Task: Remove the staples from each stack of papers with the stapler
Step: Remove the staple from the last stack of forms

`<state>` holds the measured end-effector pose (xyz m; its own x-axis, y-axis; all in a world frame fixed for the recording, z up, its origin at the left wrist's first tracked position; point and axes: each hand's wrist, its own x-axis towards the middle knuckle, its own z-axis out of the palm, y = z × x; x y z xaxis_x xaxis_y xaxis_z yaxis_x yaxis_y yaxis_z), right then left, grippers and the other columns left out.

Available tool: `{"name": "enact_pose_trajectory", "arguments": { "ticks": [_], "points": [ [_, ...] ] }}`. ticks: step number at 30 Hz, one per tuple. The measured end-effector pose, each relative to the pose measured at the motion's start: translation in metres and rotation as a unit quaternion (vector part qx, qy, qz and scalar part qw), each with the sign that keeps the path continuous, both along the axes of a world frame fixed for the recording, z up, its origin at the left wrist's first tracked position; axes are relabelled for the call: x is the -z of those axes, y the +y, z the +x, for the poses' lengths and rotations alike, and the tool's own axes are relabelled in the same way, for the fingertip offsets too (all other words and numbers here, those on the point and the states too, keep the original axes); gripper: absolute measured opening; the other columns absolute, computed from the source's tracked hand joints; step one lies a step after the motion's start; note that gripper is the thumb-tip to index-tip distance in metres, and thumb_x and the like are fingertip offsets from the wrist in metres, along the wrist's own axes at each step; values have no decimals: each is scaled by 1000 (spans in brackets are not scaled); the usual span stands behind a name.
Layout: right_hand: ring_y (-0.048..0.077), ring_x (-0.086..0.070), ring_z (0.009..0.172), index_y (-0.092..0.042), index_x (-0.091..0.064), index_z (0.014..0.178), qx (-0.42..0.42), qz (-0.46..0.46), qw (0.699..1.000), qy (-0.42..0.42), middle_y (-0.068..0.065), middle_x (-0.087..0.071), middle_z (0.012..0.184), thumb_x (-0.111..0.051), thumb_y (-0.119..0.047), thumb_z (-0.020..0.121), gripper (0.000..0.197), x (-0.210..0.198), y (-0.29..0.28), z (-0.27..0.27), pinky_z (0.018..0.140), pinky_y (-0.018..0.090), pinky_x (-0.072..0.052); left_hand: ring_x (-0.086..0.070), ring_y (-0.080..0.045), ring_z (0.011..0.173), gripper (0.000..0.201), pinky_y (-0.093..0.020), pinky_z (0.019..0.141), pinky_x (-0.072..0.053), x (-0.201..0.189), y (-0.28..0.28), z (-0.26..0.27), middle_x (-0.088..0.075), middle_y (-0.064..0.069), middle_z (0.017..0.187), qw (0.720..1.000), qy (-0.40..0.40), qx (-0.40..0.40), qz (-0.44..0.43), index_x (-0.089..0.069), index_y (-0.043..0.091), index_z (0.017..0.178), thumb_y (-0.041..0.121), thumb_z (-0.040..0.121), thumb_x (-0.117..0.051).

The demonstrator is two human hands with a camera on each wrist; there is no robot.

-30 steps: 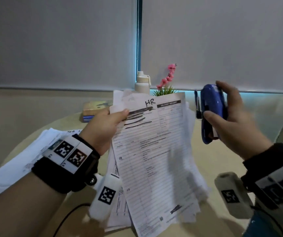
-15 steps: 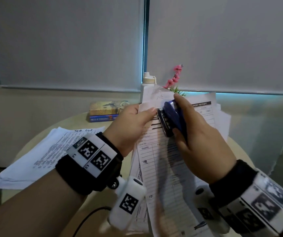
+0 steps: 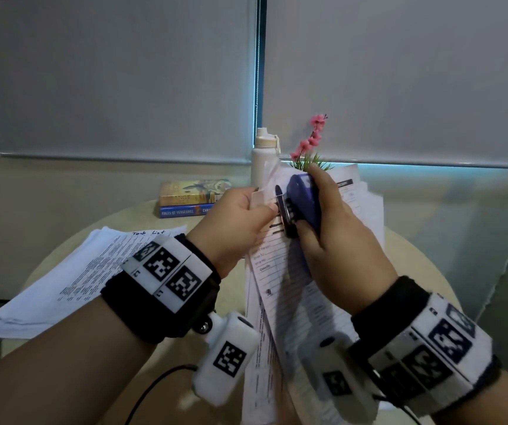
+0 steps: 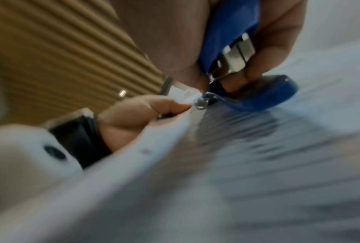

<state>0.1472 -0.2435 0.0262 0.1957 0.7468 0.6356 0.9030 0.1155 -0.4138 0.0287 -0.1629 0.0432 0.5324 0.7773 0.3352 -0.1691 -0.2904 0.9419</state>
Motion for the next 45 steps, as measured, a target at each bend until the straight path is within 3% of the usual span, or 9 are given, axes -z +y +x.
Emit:
{"name": "enact_pose_trajectory", "arguments": {
  "ticks": [10, 13, 16, 20, 25, 32, 37, 40, 45],
  "points": [
    [35, -57, 90, -34, -12, 148, 17, 28, 999, -35, 10, -52, 121, -47, -18, 90, 70, 10, 7, -1, 67, 38, -46, -50, -30, 80, 22, -42, 74, -38, 13, 7, 0, -55, -20, 87, 1000, 22, -11, 0, -63, -3, 92, 13, 81, -54],
    [23, -52, 111, -34, -14, 147, -19, -7, 999, 46, 1, -49, 135, -49, -15, 89, 71, 10, 11, 2, 76, 26, -36, -50, -29, 80, 18, -43, 75, -39, 17, 7, 0, -54, -20, 86, 999, 32, -11, 2, -60, -6, 93, 9, 87, -52],
    [25, -54, 104, -34, -14, 147, -13, 15, 1000, -4, 4, -50, 131, -49, -14, 88, 71, 11, 10, 3, 78, 32, -43, -48, -29, 78, 30, -41, 73, -38, 21, 6, -2, -52, -19, 84, 999, 37, 0, 11, -56, -14, 97, 14, 85, -53],
    [13, -49, 106, -35, -15, 146, -34, 2, 997, 62, -3, -50, 134, -51, -13, 89, 71, 16, 13, 6, 68, 17, -28, -45, -28, 77, 25, -40, 71, -35, 25, 7, -2, -50, -18, 84, 999, 49, -1, 21, -54, -17, 99, 6, 91, -50],
    [27, -56, 93, -33, -13, 148, 3, 59, 998, -13, 6, -52, 125, -49, -15, 89, 72, 24, 10, 0, 71, 37, -46, -47, -25, 70, 18, -38, 68, -37, 27, 4, 0, -51, -16, 76, 998, 59, -4, 23, -57, -9, 89, 7, 92, -50],
    [16, -55, 98, -29, -23, 143, -43, 55, 976, 207, -6, -49, 122, -56, -17, 89, 65, 19, 19, 20, 90, 33, -45, -60, -26, 79, 25, -41, 77, -48, 36, -1, -4, -65, -18, 87, 995, 89, 13, 33, -63, -7, 95, 14, 87, -53],
    [14, -46, 46, -7, -58, 88, -149, 115, 858, 479, 8, -56, 61, -74, -23, 57, 38, 15, 7, 74, 43, 18, -35, -71, -17, 74, 20, -31, 68, -56, 39, 15, -23, -75, -2, 83, 999, 26, -37, -25, -65, 1, 100, 0, 95, -46],
    [23, -44, 50, -5, -59, 81, -211, 84, 821, 524, 15, -53, 57, -82, -43, 48, 55, 22, -6, 110, 49, 26, -34, -71, -17, 75, 23, -27, 68, -59, 33, 27, -33, -75, -3, 84, 996, -39, -38, -64, -65, 1, 100, -3, 94, -44],
    [22, -62, 62, -9, -70, 91, -281, -17, 806, 521, 8, -66, 72, -85, -32, 48, 51, 33, -20, 120, 60, 23, -51, -67, -13, 54, 36, -24, 53, -55, 29, 28, -37, -69, -4, 59, 996, -29, -3, -82, -68, 4, 76, -2, 96, -39]
  ]
}}
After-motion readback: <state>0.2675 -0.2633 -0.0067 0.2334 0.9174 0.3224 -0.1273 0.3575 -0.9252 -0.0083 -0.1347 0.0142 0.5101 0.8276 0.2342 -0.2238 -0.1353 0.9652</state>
